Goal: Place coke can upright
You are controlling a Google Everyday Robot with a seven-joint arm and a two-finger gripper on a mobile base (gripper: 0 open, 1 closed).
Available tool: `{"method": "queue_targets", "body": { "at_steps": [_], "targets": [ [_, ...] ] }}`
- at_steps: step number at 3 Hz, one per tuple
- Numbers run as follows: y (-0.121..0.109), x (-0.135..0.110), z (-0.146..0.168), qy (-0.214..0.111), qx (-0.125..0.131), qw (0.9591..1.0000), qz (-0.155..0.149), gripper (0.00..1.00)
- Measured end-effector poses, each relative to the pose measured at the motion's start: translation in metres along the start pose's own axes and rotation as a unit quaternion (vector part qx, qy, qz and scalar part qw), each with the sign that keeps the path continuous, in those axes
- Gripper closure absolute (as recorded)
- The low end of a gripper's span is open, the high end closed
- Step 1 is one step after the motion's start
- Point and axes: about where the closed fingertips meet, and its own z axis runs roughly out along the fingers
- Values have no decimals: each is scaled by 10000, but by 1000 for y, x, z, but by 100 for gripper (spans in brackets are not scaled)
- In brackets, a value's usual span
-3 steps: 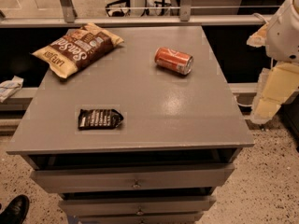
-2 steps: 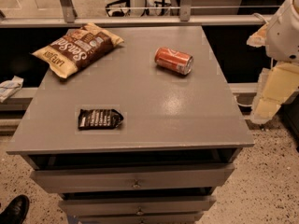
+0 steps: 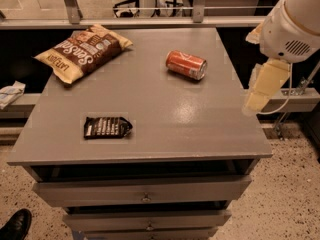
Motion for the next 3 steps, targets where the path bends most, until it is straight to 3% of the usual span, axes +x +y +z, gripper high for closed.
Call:
{"method": "queue_targets", "body": {
  "at_steps": [1,2,3],
  "targets": [
    [-74,-38,59,-366,216,9985,335,0],
    [-120,-70,87,-559,341,9963,561,0],
    [-161,-100,127,-515,358,9946,831,0]
  ]
}}
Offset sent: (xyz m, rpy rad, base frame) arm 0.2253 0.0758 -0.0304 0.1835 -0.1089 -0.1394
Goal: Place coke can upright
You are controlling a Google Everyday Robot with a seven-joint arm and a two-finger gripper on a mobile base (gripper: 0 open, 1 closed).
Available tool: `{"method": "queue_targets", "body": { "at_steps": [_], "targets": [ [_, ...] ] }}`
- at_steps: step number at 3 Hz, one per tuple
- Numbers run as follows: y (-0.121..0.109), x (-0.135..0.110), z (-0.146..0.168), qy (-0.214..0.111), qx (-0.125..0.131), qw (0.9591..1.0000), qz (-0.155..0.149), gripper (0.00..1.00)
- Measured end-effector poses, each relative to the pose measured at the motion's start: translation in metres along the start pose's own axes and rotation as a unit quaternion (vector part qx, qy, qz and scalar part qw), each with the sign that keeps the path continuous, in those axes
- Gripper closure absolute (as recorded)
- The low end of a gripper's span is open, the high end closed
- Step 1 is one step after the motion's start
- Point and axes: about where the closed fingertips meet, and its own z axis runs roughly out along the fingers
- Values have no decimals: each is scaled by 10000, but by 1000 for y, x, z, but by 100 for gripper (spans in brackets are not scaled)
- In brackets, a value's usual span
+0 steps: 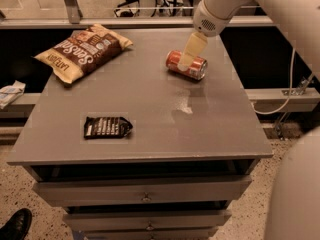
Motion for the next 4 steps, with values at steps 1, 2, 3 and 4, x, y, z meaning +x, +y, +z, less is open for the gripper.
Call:
{"method": "queue_targets", "body": {
  "at_steps": [1,2,3,4],
  "targets": [
    [-19,-18,62,354,-126,9987,356,0],
    [-23,-18,101,661,-256,9958,579,0],
    [-24,-4,111,856,-353,9925,794,28],
    [-25,-4,105,824,-381,9923,845,51]
  ]
}}
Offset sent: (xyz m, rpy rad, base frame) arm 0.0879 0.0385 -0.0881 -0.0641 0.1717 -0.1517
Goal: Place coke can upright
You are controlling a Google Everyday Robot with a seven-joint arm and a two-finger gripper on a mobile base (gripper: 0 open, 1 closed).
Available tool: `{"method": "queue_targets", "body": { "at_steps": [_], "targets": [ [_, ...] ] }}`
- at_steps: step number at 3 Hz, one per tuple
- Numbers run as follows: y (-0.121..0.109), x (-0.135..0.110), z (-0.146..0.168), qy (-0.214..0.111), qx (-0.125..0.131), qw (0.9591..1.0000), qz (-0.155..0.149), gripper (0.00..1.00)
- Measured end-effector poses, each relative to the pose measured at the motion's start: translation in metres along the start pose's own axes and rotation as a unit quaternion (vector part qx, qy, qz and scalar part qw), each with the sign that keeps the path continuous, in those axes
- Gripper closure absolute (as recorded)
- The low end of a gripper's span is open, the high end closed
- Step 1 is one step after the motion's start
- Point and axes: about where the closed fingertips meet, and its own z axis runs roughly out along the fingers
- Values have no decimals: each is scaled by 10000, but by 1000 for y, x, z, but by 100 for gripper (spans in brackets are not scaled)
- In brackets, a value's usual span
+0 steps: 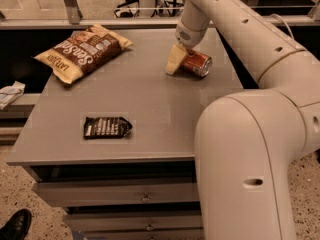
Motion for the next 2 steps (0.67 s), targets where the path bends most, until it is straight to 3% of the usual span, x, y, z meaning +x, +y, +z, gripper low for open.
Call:
{"method": "queue_targets", "body": {
  "at_steps": [2],
  "targets": [
    [-1,-2,-6,-4,1,10000,-1,97]
  ]
}}
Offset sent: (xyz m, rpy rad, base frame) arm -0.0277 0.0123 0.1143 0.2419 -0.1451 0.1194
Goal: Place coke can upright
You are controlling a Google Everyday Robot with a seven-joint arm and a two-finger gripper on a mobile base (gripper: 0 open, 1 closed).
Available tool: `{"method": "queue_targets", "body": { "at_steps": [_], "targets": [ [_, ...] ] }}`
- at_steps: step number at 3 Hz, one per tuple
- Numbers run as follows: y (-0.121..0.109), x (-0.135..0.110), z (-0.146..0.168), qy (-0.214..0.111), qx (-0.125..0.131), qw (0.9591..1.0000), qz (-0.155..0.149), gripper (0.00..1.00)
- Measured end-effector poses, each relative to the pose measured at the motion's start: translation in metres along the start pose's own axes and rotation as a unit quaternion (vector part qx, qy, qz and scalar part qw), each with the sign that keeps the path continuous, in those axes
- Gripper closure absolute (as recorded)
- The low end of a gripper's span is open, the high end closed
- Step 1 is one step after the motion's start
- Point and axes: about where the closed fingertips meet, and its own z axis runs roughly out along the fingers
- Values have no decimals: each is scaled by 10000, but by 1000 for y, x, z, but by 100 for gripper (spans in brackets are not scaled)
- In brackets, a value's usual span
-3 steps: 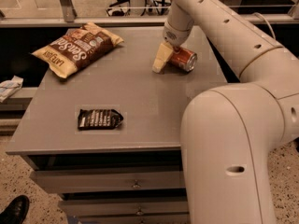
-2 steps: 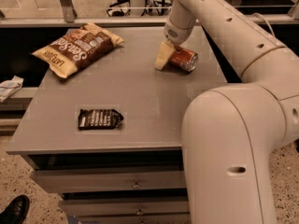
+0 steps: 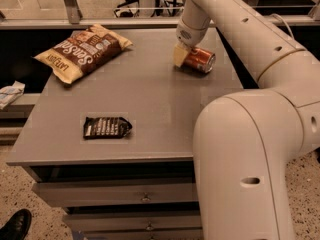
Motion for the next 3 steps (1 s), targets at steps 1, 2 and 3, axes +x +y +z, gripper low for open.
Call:
{"method": "queue_targets", "body": {
  "at_steps": [1,2,3],
  "targets": [
    [6,-11,-28,-729,-151,9971,-150,100],
    [28,-32,-105,-2775,-620,9572,-546,100],
    [44,-37,-142,-3949,-1017,9107,-661,100]
  ]
}}
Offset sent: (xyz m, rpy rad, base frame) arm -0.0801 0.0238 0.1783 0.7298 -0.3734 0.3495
